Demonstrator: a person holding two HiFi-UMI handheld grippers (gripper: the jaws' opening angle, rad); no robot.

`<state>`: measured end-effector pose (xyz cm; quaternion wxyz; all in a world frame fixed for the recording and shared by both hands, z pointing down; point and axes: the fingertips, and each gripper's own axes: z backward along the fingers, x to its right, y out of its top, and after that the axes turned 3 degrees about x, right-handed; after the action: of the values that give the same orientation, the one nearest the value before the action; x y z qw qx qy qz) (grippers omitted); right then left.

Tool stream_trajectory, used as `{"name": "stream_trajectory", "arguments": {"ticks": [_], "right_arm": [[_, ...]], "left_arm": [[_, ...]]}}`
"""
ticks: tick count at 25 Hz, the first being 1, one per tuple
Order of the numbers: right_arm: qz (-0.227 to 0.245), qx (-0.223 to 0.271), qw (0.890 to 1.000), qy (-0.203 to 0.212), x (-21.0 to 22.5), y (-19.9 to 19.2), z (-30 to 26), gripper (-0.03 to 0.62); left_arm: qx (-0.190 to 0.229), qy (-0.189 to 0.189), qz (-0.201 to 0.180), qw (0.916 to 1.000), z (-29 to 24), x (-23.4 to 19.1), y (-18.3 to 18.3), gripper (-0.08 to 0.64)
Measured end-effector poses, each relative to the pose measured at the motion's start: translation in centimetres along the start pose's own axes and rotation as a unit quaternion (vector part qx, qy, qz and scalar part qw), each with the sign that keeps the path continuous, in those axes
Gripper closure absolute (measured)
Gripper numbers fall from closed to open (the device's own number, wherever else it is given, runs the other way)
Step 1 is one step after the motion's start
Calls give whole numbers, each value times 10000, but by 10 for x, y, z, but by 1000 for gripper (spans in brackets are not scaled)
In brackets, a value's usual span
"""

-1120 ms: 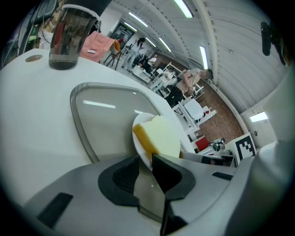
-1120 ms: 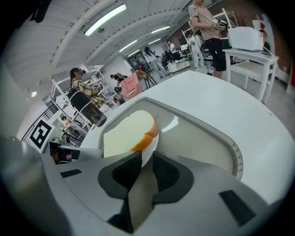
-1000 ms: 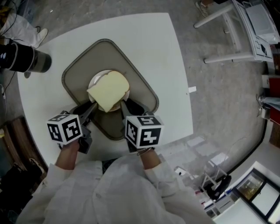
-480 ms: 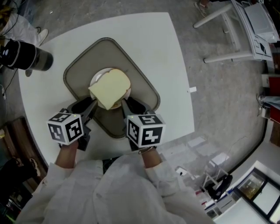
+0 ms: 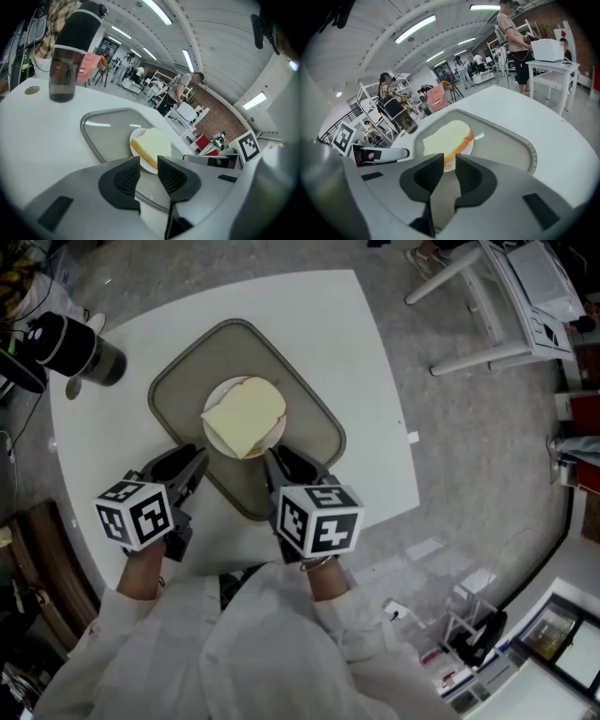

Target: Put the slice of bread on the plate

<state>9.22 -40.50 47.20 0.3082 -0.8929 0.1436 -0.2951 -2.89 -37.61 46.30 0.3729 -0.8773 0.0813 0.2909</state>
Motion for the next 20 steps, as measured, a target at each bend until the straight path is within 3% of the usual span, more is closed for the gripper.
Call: {"name": "stream_trajectory", "arguments": {"ticks": [6, 13, 20], "right_arm": [[225, 369, 9984, 373, -44, -6, 21, 526], [500, 921, 9916, 758, -104, -4, 54, 528], [587, 1382, 9842, 937, -159, -31, 95, 555]], "left_arm": [[252, -437, -203, 9985, 39, 19, -4, 451], [529, -1114, -504, 9911, 89, 44, -6, 453], [942, -1653, -336, 9812, 148, 55, -22, 473]]}}
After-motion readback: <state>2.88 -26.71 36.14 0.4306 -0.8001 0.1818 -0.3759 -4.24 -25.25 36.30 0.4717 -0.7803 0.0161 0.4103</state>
